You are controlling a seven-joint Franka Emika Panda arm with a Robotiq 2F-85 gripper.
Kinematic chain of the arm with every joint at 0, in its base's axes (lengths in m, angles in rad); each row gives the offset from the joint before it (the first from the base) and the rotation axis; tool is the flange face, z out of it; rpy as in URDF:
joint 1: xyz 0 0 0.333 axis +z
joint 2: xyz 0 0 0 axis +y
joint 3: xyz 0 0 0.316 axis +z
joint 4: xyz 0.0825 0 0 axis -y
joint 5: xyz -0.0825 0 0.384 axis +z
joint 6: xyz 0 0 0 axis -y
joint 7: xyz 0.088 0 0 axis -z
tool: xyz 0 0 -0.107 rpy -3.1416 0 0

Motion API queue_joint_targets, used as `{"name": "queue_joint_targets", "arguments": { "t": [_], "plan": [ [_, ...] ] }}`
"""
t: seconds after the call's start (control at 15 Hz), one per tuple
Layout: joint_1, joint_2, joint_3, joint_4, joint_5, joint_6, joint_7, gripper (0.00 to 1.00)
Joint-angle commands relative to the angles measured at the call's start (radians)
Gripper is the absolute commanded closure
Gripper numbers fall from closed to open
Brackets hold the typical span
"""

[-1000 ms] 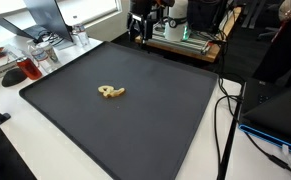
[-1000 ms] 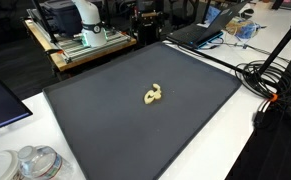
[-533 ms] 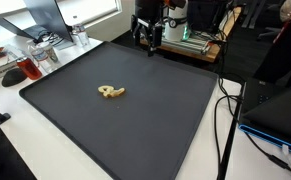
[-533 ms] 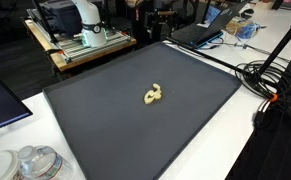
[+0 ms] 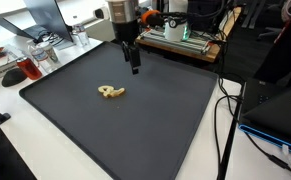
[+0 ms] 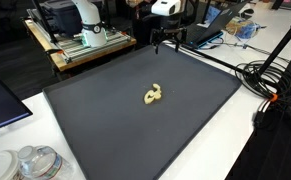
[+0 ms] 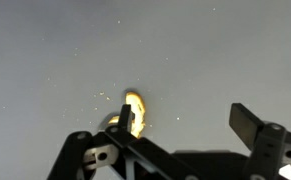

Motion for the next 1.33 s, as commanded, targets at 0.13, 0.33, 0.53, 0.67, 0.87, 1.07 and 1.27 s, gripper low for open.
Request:
{"name": "queue_joint_targets", "arguments": {
  "t": [0.13,0.33,0.53,0.67,0.87,1.07,1.27],
  "plan": [
    [0.023,0.115,-0.073,0.092,0.130,0.025,-0.004,0.00],
    [0.021,0.148,-0.097,0.100,0.162,0.064,-0.012,0.00],
    [0.022,0.173,-0.112,0.096,0.171,0.107,-0.027,0.00],
    [0.021,0.191,-0.121,0.099,0.184,0.129,-0.014,0.00],
    [0.011,0.214,-0.133,0.110,0.224,0.130,0.002,0.00],
    [0.017,0.237,-0.159,0.122,0.250,0.141,0.046,0.00],
    [0.032,0.265,-0.188,0.135,0.250,0.166,0.114,0.00]
  ]
}}
